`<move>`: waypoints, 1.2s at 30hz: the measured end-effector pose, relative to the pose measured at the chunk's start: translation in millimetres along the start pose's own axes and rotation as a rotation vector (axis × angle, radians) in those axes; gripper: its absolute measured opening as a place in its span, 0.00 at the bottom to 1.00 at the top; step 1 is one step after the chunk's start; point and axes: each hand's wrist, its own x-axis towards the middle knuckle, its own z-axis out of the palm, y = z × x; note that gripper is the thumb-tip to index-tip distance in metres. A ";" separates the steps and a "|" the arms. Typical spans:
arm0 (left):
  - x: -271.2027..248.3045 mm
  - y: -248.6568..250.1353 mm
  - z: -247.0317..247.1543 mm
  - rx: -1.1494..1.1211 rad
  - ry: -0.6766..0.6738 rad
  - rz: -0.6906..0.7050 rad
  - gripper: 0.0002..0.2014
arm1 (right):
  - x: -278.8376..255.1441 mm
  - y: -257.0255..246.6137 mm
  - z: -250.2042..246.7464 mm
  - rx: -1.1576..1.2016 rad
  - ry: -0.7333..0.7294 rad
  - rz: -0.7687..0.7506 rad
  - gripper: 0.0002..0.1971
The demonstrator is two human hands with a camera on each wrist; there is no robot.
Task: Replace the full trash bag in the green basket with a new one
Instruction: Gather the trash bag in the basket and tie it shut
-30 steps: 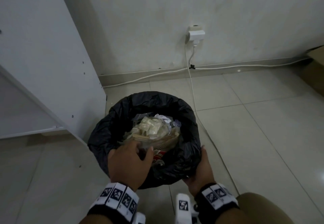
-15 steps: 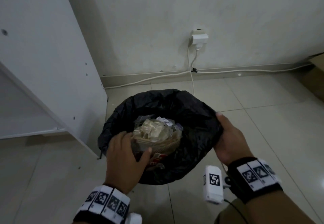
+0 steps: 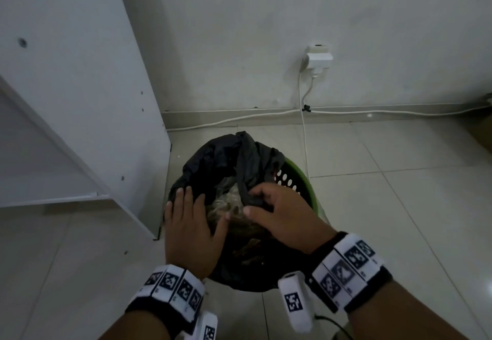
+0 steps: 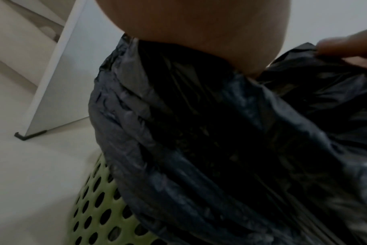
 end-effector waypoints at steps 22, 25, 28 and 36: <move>39.9 45.6 -55.5 -1.010 -0.269 -0.265 0.18 | -44.4 0.2 -1.9 -0.163 -0.038 -0.438 0.10; 30.5 55.1 -51.3 -0.985 -0.153 -0.262 0.12 | -39.4 -9.4 -12.1 0.188 0.245 -0.132 0.14; 17.8 62.6 -52.4 -1.078 -0.202 -0.253 0.05 | -10.1 -19.4 -23.9 0.329 0.385 0.214 0.25; 11.1 48.3 -65.7 -0.953 -0.132 -0.130 0.05 | 38.5 -34.1 -18.2 0.623 0.124 0.279 0.06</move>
